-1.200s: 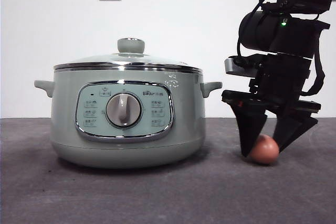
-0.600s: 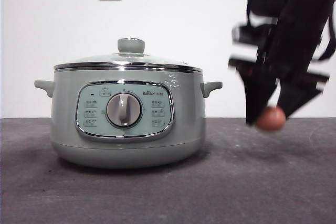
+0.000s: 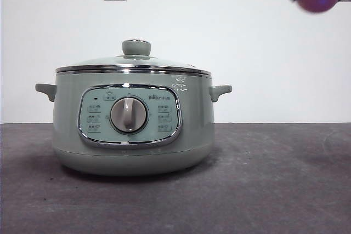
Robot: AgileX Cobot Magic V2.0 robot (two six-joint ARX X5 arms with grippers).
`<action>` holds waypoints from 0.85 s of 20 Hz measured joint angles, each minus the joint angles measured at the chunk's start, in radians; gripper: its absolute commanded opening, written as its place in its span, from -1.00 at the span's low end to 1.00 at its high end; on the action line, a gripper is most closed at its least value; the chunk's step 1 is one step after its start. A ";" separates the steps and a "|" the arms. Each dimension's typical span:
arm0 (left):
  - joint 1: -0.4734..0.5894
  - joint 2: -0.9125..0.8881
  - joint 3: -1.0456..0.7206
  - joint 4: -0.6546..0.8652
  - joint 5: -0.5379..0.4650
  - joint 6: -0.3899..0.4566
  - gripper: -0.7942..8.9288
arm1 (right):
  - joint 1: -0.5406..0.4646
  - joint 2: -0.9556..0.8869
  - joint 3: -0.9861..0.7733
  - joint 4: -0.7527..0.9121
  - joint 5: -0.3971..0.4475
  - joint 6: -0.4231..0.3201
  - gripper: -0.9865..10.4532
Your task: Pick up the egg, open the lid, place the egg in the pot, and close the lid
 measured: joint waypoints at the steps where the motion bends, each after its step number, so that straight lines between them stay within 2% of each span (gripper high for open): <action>1: -0.015 0.060 0.040 0.002 -0.034 0.000 0.64 | 0.000 -0.032 0.000 -0.014 0.000 0.000 -0.86; 7: -0.049 0.335 0.187 0.024 -0.097 0.000 0.64 | 0.000 -0.152 0.000 -0.089 0.000 0.000 -0.86; 13: -0.055 0.408 0.188 0.021 -0.135 0.000 0.62 | 0.000 -0.166 0.000 -0.101 0.000 0.000 -0.86; 14: -0.060 0.408 0.188 0.021 -0.147 0.000 0.47 | 0.000 -0.166 0.000 -0.102 0.000 0.000 -0.86; 15: -0.066 0.408 0.188 0.021 -0.156 0.000 0.15 | 0.000 -0.166 0.000 -0.103 0.000 0.000 -0.86; 17: -0.071 0.408 0.188 0.020 -0.157 0.000 -0.32 | 0.000 -0.166 0.000 -0.103 0.000 0.000 -0.86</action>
